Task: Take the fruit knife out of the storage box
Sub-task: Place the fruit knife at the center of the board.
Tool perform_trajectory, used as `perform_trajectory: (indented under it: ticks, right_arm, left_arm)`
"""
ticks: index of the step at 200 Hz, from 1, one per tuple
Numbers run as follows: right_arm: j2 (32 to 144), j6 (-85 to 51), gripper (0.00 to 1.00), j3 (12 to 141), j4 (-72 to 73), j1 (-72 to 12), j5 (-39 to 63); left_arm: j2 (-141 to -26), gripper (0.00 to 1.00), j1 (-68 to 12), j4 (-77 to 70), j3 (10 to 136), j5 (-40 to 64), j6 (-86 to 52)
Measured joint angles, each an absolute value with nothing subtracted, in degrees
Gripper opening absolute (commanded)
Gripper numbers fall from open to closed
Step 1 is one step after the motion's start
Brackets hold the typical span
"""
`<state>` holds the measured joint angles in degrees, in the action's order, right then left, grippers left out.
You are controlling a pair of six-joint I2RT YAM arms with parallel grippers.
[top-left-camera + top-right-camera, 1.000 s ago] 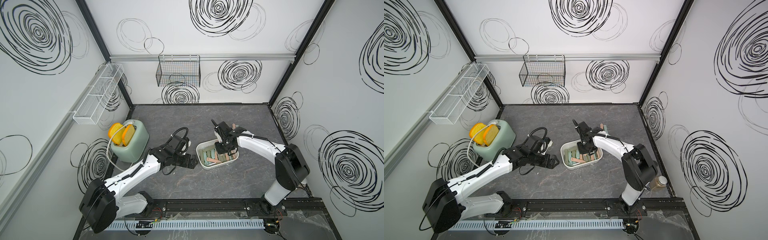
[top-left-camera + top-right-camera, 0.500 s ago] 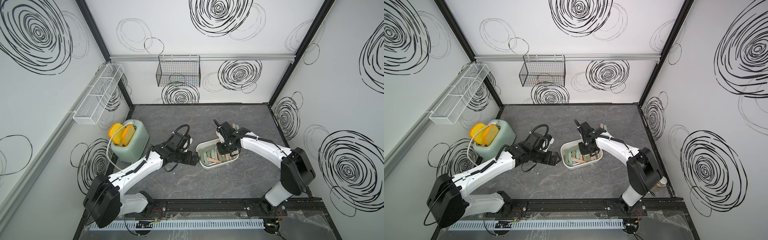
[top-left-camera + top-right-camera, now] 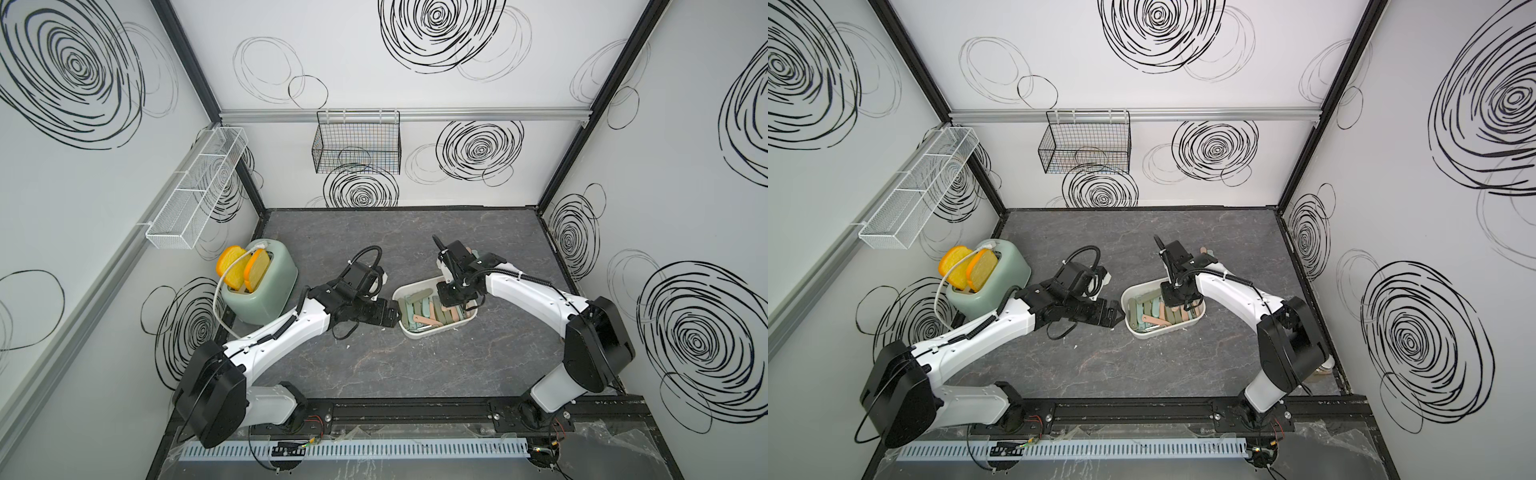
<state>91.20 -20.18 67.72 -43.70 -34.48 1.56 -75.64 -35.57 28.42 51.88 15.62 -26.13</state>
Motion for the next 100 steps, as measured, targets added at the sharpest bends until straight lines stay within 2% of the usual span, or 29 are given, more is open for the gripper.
perform_trajectory:
  ticks: [58,100]
  right_arm:
    - [91.0,-20.1,0.19,71.4,-45.1,-31.1,1.6]
    - [94.3,-19.4,0.19,81.2,-46.2,-27.1,1.5]
  left_arm:
    - [-77.9,0.98,-35.6,28.4,54.8,15.7,-26.1]
    - [-79.4,0.98,-35.6,28.4,56.6,15.6,-26.0]
